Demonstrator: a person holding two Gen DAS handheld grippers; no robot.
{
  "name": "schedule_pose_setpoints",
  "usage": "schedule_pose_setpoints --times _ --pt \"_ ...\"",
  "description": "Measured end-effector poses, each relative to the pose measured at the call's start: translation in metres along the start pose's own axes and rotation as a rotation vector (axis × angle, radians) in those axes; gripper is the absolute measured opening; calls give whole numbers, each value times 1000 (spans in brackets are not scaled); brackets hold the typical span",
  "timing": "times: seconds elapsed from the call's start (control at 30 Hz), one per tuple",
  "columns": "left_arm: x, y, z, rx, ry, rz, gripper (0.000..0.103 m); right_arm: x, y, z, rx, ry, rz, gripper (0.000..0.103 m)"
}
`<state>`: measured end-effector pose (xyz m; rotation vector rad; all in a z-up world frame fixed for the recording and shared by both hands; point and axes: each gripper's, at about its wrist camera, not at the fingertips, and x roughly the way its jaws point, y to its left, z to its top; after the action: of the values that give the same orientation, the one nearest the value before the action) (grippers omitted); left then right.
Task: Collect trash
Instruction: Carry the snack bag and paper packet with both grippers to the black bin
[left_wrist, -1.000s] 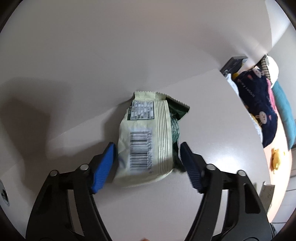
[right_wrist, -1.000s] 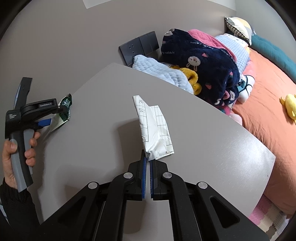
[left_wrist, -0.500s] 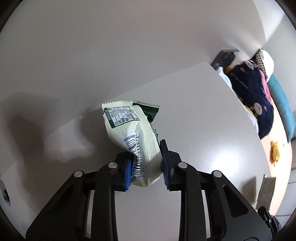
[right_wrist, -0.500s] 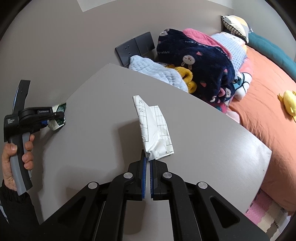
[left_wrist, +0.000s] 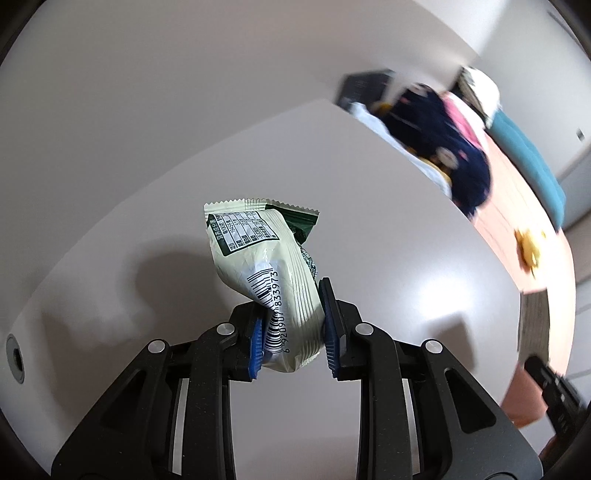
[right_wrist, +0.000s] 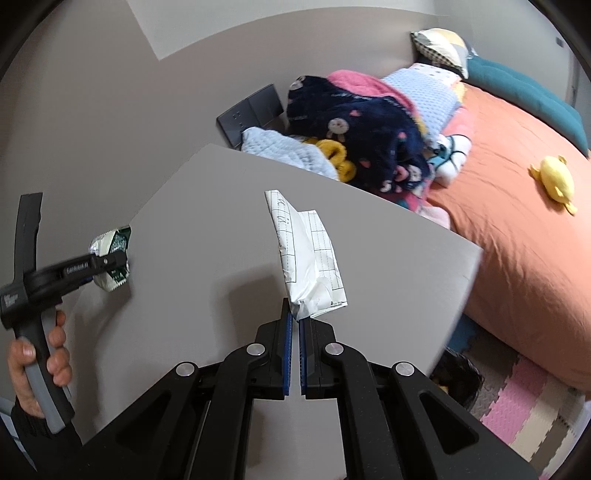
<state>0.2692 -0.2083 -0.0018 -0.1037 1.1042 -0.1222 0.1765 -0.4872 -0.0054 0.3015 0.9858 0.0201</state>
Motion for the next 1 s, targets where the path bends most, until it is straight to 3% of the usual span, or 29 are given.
schedule_pose_setpoints --times 0.5,1.0 --pt "-34 -88 -76 170 28 -109 26 -83 -62 -64 110 -54 -87 4" --pt "-56 -190 -153 407 57 -211 26 -144 -125 -120 229 -87 -184 4"
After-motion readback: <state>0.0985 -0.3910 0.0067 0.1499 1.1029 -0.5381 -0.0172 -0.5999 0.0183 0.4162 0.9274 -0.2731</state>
